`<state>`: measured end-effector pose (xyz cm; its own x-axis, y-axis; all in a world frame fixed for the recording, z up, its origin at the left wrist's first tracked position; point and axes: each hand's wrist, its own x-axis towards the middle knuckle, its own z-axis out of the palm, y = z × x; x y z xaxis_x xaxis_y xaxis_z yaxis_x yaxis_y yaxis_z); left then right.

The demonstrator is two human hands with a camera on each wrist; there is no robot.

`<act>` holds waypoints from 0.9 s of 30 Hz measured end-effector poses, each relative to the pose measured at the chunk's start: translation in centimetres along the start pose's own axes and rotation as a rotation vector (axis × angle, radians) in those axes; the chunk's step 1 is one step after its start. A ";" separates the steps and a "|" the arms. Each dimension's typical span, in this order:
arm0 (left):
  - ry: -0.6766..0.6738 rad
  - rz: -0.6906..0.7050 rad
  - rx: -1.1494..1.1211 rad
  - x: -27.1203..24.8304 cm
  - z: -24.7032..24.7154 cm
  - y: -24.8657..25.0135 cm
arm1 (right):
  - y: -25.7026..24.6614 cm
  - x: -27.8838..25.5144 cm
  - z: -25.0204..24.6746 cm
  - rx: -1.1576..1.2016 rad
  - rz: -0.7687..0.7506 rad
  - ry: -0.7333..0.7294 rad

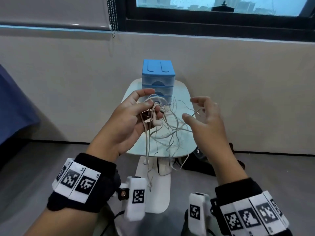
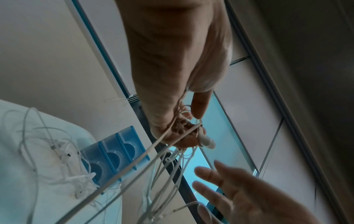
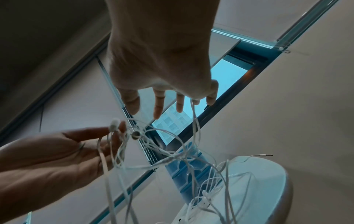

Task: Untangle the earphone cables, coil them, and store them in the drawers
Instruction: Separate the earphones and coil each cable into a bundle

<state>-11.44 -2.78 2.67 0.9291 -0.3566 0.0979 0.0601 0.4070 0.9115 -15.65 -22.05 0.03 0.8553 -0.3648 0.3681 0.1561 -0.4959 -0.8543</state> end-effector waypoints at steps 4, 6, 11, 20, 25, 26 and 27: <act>-0.062 0.072 -0.015 -0.3 0.8 1.0 | -1.4 -1.2 -0.1 -0.003 -0.113 -0.088; -0.097 0.103 -0.044 -0.4 1.3 1.5 | -1.8 -1.4 0.1 -0.048 -0.129 -0.220; -0.137 0.122 -0.039 -0.2 2.2 2.6 | -2.3 -0.2 1.3 -0.149 -0.110 -0.409; -0.091 0.183 0.033 1.2 3.1 4.6 | -1.1 1.0 1.9 -0.029 -0.065 -0.263; -0.073 0.183 0.059 2.3 3.0 4.3 | -0.9 1.2 1.8 0.061 -0.097 -0.216; -0.075 0.179 0.061 2.6 2.9 4.2 | -1.0 1.4 1.9 0.086 -0.102 -0.221; -0.077 0.177 0.065 2.8 2.9 4.1 | -1.2 1.5 1.9 0.113 -0.111 -0.231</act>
<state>-9.62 -4.54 7.79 0.8924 -0.3485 0.2866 -0.1274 0.4147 0.9010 -13.65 -20.49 0.89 0.9176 -0.1175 0.3797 0.2986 -0.4270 -0.8535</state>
